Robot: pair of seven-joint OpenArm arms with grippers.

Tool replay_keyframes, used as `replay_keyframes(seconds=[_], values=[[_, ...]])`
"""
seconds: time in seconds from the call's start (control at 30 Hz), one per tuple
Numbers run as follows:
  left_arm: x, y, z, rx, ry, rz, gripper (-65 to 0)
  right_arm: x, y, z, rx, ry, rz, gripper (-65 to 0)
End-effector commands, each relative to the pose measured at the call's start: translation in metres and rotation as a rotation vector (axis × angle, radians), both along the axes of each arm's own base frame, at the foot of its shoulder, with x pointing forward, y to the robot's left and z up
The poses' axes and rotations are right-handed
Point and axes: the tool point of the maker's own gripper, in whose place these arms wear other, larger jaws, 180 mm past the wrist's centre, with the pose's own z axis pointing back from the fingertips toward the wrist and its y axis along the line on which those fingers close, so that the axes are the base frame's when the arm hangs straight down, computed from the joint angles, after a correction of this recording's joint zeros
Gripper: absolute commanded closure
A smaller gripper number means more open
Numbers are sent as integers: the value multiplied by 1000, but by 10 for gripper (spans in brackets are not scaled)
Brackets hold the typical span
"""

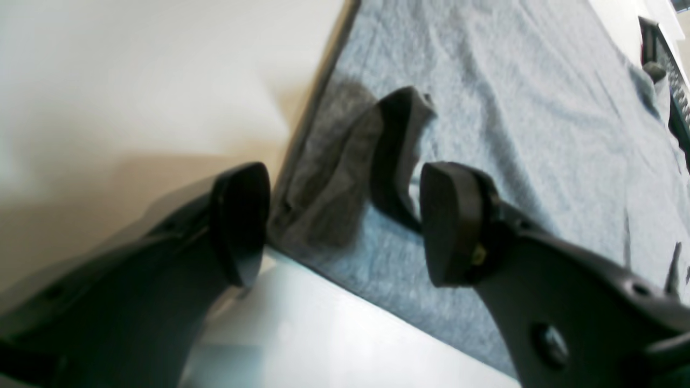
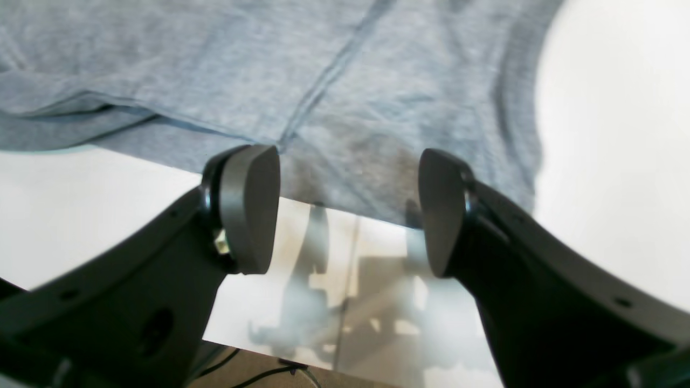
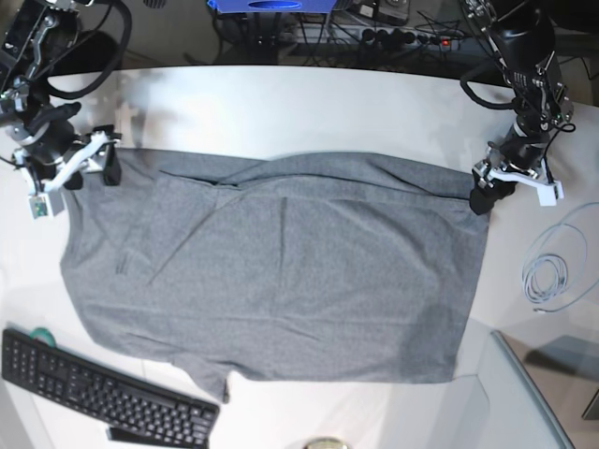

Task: Layout the t-shirt on the table in an organized manner, then fold the t-shirt properly
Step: 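Regrasp the folded edge corners with both grippers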

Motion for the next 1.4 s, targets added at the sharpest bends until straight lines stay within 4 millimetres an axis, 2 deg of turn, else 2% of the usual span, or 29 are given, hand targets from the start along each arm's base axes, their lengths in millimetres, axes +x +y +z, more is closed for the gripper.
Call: replay_keyframes(seconds=[0.0,0.33,0.47,0.5,0.6,0.67,0.77,1.37], values=[[-8,0,-9,26,70,-32,-418,8,-5,11,0,-51,-10,-371],[-8,3,-9,45,80,-39,-416,-7,-48,14,-29,-52,-153,-371],[-8,3,-9,45,80,-42,-405,-10,-54,14,-33,-50,-173,-371],[-8,3,-9,45,80,-42,-374,-11,-54,14,-34,-50,-174,-371],[-9,2,-10,43,83,-42,-212,-11,-54,14,-34,-50,-174,-371],[-9,2,-10,43,83,-42,-133,-11,-54,14,-34,-50,-174,-371],[-9,3,-10,43,82,-37,-79,-11,-54,14,-34,-50,-174,-371],[-25,4,-17,41,110,-37,-81,-11,-54,13,-33,-48,-174,-374]])
